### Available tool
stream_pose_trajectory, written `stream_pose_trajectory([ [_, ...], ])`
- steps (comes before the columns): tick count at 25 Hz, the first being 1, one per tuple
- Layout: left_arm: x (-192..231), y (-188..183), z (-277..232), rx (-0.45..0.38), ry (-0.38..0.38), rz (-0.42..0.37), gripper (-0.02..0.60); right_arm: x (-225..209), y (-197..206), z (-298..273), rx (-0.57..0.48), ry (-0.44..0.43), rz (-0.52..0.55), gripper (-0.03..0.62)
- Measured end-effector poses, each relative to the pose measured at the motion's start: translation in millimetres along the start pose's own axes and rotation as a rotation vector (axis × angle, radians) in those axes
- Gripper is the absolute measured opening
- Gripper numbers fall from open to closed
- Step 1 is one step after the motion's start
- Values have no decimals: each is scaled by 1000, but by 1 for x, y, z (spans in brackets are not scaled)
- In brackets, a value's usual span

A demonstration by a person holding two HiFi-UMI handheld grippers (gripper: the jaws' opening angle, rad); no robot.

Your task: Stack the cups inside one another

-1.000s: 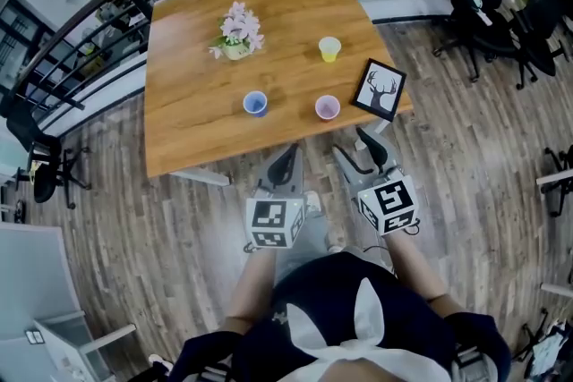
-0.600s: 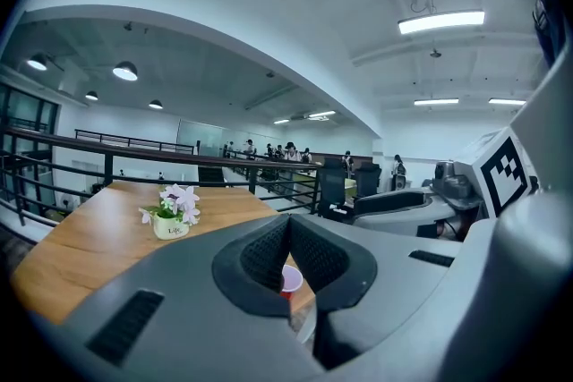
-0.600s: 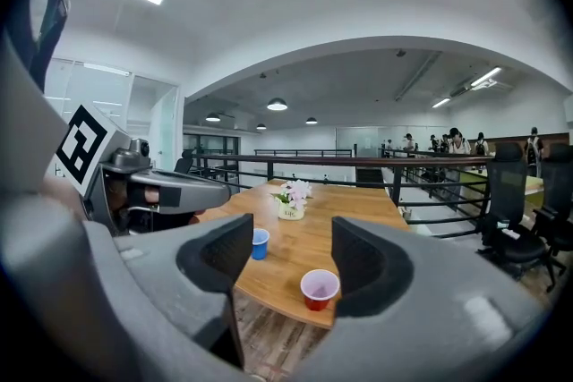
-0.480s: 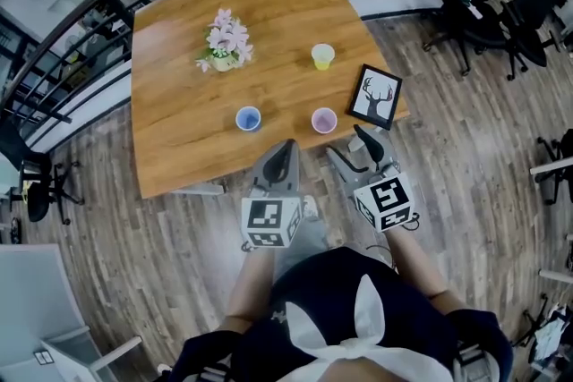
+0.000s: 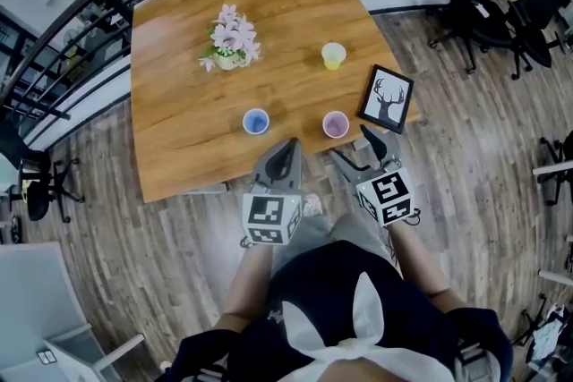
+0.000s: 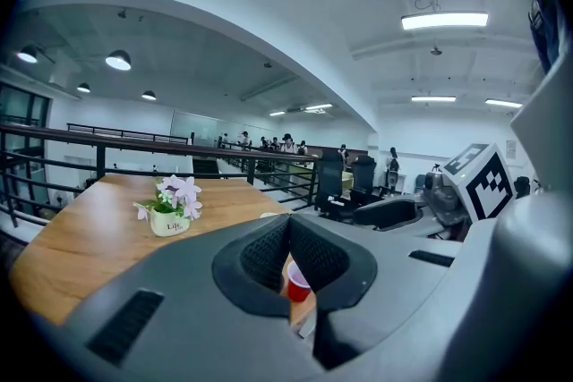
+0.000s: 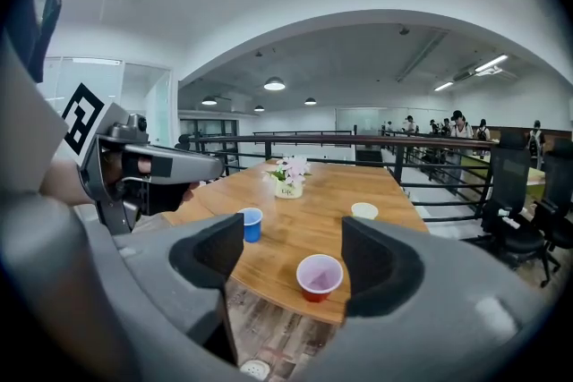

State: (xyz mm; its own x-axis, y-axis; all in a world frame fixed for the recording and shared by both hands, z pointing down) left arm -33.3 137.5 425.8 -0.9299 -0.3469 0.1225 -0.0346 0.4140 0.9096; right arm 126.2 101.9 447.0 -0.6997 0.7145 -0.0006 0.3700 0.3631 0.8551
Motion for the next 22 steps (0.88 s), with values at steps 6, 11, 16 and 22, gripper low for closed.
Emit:
stream_pose_trajectory([
  [6, 11, 6, -3, 19, 11, 2, 17, -7, 7, -15, 22, 5, -12, 337],
  [11, 10, 11, -8, 32, 14, 19, 17, -12, 15, -20, 54, 0, 1, 339],
  [16, 12, 19, -20, 58, 24, 23, 17, -18, 20, -29, 74, -8, 14, 339],
  [22, 17, 20, -39, 82, 38, 18, 17, -26, 28, -46, 128, -31, 21, 370],
])
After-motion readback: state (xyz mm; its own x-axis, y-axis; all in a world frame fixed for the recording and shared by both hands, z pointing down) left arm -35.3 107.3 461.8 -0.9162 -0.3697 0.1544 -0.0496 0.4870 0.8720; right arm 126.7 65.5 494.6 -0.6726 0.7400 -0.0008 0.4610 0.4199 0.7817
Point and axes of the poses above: the fingertips, and each gripper's own axes: z backward along the fingers, x to its left, y out of its underside, the point moved 6 cm from there along z, backward along the fingers, and after that the axes turned 8 degrees about x, right-handed, at the moved point
